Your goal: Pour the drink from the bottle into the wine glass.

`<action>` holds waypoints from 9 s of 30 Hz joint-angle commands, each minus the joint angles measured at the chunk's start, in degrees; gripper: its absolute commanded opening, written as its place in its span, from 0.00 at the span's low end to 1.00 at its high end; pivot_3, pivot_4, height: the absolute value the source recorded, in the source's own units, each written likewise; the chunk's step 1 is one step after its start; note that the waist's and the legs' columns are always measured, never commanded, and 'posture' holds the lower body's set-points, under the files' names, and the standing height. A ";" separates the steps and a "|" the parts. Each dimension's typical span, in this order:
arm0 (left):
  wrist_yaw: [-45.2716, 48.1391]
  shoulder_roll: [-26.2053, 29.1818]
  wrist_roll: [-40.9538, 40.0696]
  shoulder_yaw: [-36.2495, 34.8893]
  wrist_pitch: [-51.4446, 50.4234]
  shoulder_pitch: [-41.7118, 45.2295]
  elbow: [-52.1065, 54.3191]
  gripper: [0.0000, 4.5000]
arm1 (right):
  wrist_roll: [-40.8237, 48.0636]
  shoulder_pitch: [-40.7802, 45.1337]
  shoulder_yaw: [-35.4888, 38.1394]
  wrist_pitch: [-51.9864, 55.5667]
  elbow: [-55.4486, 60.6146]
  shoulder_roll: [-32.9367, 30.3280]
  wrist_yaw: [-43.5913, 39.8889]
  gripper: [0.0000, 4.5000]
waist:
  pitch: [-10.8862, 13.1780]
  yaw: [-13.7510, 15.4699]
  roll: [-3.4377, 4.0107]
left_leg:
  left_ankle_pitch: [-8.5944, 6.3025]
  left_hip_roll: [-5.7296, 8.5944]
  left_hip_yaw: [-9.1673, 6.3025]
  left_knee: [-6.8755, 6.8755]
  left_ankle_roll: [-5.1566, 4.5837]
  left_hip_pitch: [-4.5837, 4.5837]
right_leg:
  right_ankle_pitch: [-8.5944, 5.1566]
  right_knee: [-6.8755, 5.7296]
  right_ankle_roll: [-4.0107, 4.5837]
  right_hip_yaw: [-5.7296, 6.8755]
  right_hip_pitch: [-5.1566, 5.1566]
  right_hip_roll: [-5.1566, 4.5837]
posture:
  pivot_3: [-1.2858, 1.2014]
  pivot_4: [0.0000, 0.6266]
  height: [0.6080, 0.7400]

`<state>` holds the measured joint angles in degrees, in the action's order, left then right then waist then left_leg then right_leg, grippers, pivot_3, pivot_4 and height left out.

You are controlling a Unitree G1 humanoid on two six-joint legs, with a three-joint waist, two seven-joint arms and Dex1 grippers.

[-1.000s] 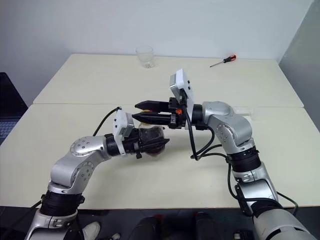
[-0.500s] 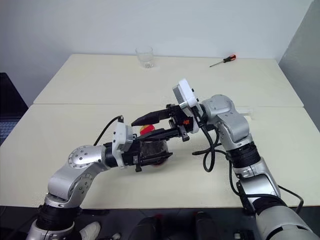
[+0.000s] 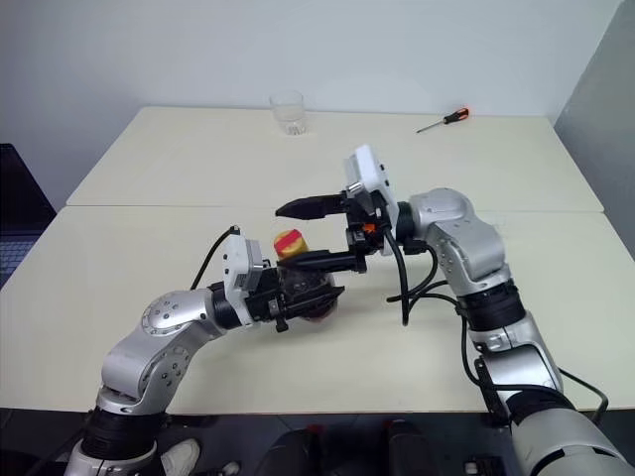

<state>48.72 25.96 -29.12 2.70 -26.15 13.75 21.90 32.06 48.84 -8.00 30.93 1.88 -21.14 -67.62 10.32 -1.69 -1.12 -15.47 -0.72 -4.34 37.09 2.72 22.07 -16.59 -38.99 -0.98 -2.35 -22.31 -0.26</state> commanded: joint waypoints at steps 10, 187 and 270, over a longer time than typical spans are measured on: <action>-8.29 -5.52 4.72 -0.73 4.11 10.95 -12.13 0.49 | 5.15 -1.17 6.07 15.01 14.55 1.81 23.42 0.85 | 0.00 -0.15 0.00 | 0.00 0.03 0.01 0.00 0.00 -0.02 | 0.00 -0.07 0.00 0.08 0.00 0.07 | 0.52 0.24 1.00; -11.05 -6.15 1.71 -1.78 1.64 8.66 -8.39 0.49 | -10.96 -2.38 -0.70 0.23 6.27 3.51 26.59 0.99 | 0.12 -0.10 0.04 | 0.02 0.04 0.04 0.00 0.03 0.03 | 0.00 0.00 -0.01 0.06 -0.02 0.03 | 0.52 0.24 1.00; -11.08 -5.67 1.72 -1.85 0.20 6.54 -5.63 0.49 | -0.11 -0.48 -0.73 8.92 7.80 5.36 19.36 0.40 | 0.13 -0.13 0.05 | 0.02 0.03 0.04 0.00 0.03 0.02 | 0.00 -0.01 -0.01 0.06 -0.02 0.05 | 0.52 0.24 1.00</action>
<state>37.86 20.45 -26.90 1.86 -27.26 18.82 14.01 31.56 46.92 -8.13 41.00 8.59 -15.60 -46.66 10.44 -1.82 -1.08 -15.45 -0.69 -4.29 37.09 2.75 22.10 -16.59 -39.00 -0.98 -2.28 -22.33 -0.21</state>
